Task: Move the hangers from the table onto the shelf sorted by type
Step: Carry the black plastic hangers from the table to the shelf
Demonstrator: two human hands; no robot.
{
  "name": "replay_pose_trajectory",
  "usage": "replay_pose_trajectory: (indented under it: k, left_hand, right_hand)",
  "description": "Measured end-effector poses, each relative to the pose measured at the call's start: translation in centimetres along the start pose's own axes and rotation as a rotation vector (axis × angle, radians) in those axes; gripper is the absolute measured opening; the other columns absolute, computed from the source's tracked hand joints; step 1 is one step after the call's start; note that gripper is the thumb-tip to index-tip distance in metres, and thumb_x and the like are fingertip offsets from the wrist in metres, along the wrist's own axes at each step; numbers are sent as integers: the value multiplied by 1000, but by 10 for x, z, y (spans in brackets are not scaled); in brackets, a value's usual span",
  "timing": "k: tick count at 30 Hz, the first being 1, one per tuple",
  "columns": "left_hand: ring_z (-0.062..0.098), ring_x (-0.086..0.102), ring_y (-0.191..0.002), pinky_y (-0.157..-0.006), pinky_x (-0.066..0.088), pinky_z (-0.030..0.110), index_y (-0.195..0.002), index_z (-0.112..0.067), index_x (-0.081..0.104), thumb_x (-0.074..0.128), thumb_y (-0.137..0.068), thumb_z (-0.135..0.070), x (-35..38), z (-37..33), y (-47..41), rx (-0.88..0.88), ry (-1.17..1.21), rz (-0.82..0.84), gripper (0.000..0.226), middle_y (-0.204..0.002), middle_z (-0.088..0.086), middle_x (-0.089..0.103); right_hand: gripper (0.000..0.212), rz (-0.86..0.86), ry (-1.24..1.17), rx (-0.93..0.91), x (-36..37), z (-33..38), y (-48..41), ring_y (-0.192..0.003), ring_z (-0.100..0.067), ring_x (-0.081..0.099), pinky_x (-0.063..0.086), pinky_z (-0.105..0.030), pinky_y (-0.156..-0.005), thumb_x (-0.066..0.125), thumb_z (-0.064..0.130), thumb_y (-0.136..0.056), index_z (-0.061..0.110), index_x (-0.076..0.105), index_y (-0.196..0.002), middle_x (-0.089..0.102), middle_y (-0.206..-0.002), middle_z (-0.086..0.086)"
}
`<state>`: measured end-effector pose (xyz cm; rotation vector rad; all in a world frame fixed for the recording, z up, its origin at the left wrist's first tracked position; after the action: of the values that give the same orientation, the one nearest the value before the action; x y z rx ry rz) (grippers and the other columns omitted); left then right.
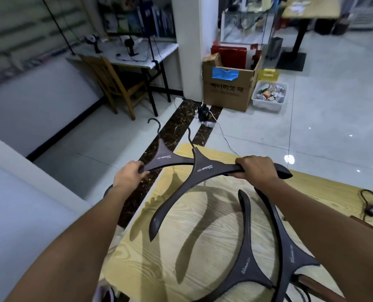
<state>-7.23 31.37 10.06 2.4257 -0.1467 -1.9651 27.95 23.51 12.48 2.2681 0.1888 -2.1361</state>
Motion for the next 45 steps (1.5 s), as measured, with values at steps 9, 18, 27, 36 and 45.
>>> replay_pose_trajectory:
  k: [9, 18, 27, 36, 45]
  left_hand:
    - [29, 59, -105, -82, 44, 37, -109, -22, 60, 60, -87, -46, -72, 12, 62, -111, 47, -100, 33, -112, 4, 66]
    - [26, 61, -94, -69, 38, 30, -82, -22, 55, 59, -89, -45, -144, 42, 125, -189, 92, -230, 25, -83, -2, 57]
    - [22, 57, -83, -72, 38, 30, -99, -22, 64, 60, -89, -42, -182, 122, 222, -368, 105, -347, 22, -88, -3, 62]
    - [20, 56, -75, -64, 33, 28, -95, -22, 64, 58, -89, -42, -203, 232, 365, -619, 90, -421, 21, -81, -4, 61]
    - [26, 58, -84, -70, 37, 29, -95, -18, 64, 60, -89, -41, -209, 316, 538, -903, 78, -483, 24, -87, 1, 63]
  right_hand:
    - [40, -118, -55, -78, -67, 30, 13, -83, -23, 64, 31, -28, -56, 51, 63, -87, 24, 44, -81, 65, -84, 2]
    - [42, -240, -2, -218, -114, 75, 26, -83, -19, 65, 30, -26, -52, 52, 64, -85, 25, 59, -98, 67, -90, 3]
    - [38, -283, -51, -388, -149, 162, 41, -81, -20, 64, 30, -28, -53, 54, 60, -86, 22, 48, -83, 64, -84, 4]
    - [40, -316, -63, -592, -180, 292, 69, -77, -20, 63, 31, -27, -52, 54, 64, -85, 25, 46, -78, 53, -71, 6]
    - [42, -347, -107, -781, -199, 422, 132, -77, -23, 64, 29, -27, -54, 52, 66, -83, 26, 45, -77, 63, -76, 5]
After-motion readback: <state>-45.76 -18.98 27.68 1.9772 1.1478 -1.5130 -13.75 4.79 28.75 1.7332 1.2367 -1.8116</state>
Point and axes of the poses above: each hand's wrist, its own y-axis away from the middle knuckle, its own x-axis out of the palm, z = x × y, the point moved 9 cm from there along -y, towards the middle knuckle
